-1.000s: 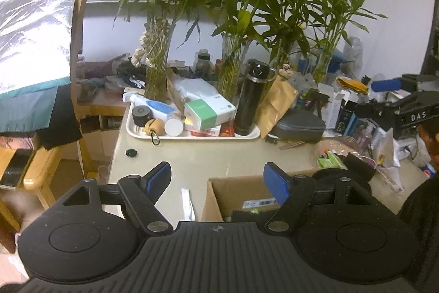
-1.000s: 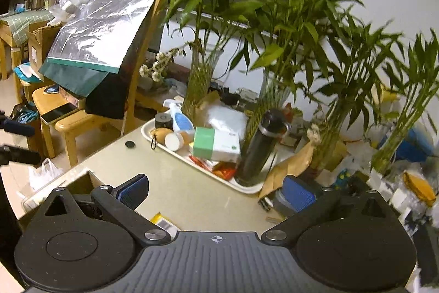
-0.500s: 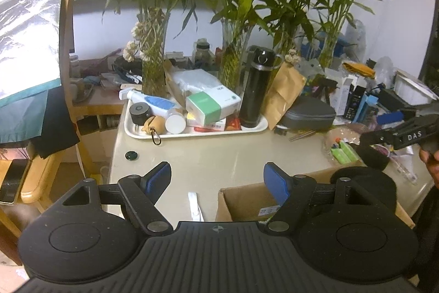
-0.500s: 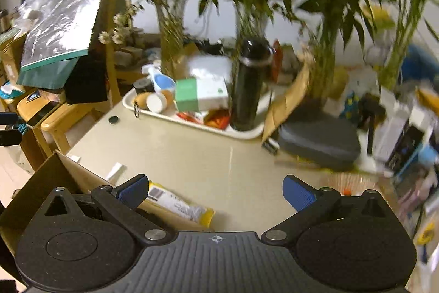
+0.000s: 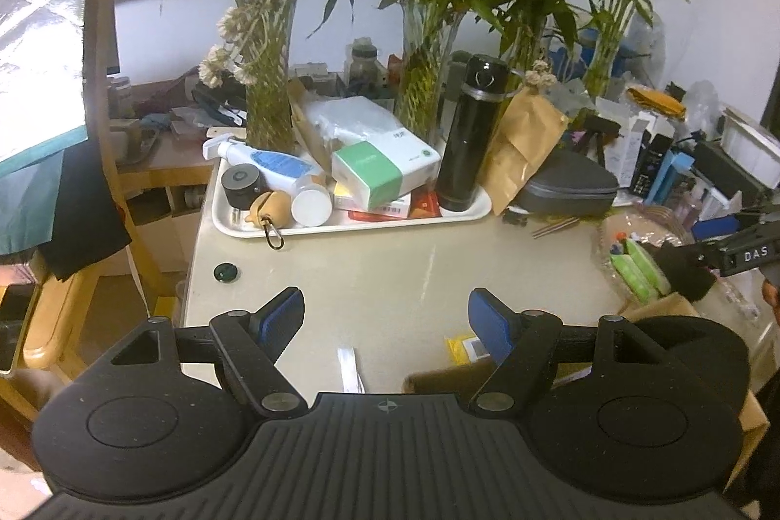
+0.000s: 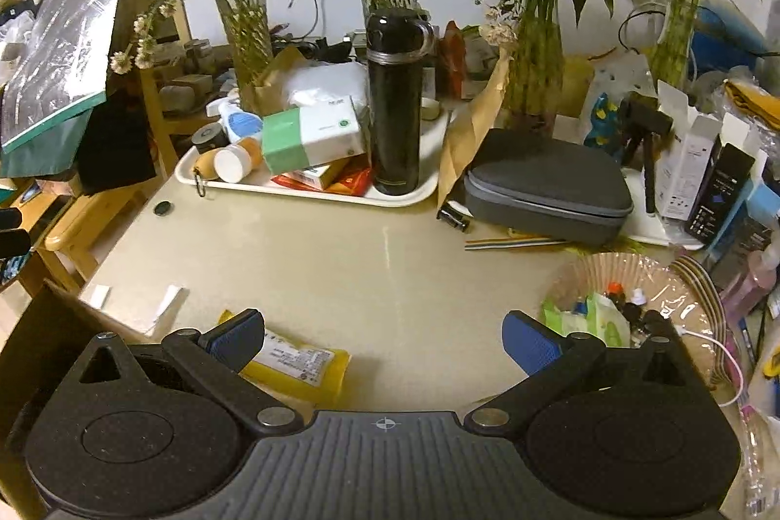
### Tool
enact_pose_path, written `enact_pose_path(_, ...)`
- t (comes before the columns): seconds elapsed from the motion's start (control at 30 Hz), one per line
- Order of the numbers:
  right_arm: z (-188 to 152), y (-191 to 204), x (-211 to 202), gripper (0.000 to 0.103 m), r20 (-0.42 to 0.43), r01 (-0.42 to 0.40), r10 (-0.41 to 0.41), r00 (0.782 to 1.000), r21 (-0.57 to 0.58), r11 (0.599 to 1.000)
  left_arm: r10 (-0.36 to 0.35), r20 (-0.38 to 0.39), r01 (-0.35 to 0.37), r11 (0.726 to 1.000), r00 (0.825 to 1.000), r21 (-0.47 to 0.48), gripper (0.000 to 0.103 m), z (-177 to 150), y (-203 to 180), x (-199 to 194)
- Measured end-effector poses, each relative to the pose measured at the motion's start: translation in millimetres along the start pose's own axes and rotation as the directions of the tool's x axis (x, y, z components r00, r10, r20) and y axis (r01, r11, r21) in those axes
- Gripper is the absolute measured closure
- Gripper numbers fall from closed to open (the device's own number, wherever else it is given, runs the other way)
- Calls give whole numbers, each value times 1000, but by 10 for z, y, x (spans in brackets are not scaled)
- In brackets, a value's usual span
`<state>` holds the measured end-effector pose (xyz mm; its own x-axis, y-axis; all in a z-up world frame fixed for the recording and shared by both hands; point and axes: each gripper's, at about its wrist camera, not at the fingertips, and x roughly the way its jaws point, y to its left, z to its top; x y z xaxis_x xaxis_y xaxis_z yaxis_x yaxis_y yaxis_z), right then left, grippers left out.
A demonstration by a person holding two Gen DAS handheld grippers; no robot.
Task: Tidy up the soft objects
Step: 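Withdraw both tools from the box back over the desk, then move the right tool to the yellow package while the left tool grasps the white plastic strip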
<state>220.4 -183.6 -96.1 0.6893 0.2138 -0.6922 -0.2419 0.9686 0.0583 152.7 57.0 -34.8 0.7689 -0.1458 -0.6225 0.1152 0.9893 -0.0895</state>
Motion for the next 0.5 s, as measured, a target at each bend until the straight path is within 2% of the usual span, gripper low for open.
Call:
enact_pose_path(0.23, 121, -53, 195, 0, -2, 19, -19, 1000, -9, 1000, -24, -23, 24, 999, 999, 28, 29, 149, 20, 332)
enact_pose_path(0.5, 222, -108, 529, 0, -50, 20, -22, 999, -32, 999, -56, -65, 60, 996, 996, 59, 29, 232, 95, 706)
